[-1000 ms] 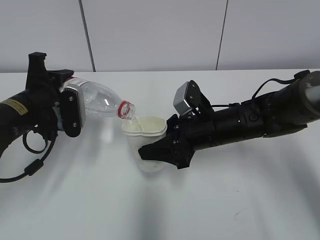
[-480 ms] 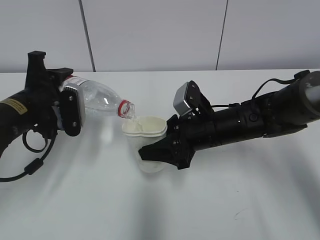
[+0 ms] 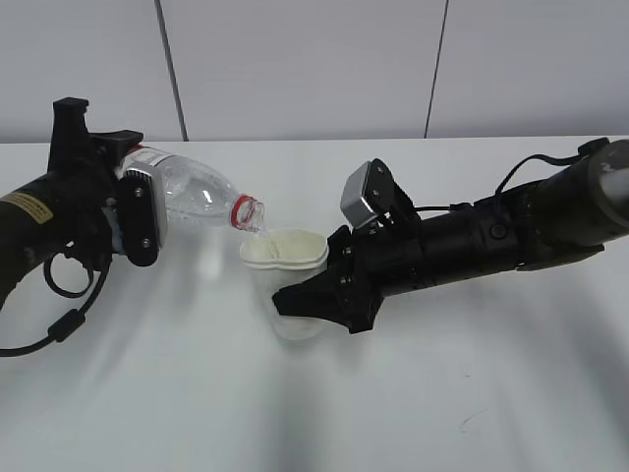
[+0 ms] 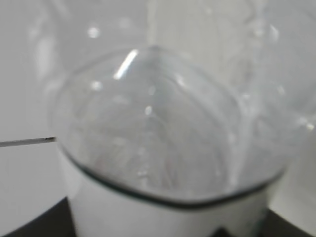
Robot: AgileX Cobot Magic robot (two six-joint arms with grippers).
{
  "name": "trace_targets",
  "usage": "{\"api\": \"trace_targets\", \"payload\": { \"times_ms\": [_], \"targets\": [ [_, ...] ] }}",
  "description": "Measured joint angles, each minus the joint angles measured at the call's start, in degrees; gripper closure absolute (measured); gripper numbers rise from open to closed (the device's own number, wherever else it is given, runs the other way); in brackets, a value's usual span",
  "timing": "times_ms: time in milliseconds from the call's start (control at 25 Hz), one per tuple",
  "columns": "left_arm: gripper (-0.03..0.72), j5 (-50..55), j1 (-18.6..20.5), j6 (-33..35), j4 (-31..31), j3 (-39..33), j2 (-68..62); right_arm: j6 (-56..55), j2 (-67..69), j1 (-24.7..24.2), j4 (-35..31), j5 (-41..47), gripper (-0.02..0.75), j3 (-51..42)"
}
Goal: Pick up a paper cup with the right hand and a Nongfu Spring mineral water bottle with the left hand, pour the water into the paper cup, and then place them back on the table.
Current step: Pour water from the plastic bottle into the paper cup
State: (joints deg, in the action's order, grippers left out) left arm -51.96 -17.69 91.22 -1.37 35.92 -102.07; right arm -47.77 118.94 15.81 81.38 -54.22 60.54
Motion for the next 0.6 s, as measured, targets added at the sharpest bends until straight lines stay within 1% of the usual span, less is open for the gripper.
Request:
{"api": "trace_targets", "payload": {
  "times_ms": [600],
  "targets": [
    [0.322, -0.4, 0.0, 0.2, -0.1, 0.0, 0.0, 0.0, 0.0, 0.0, 0.1, 0.5, 0.312, 0.0]
  ]
}}
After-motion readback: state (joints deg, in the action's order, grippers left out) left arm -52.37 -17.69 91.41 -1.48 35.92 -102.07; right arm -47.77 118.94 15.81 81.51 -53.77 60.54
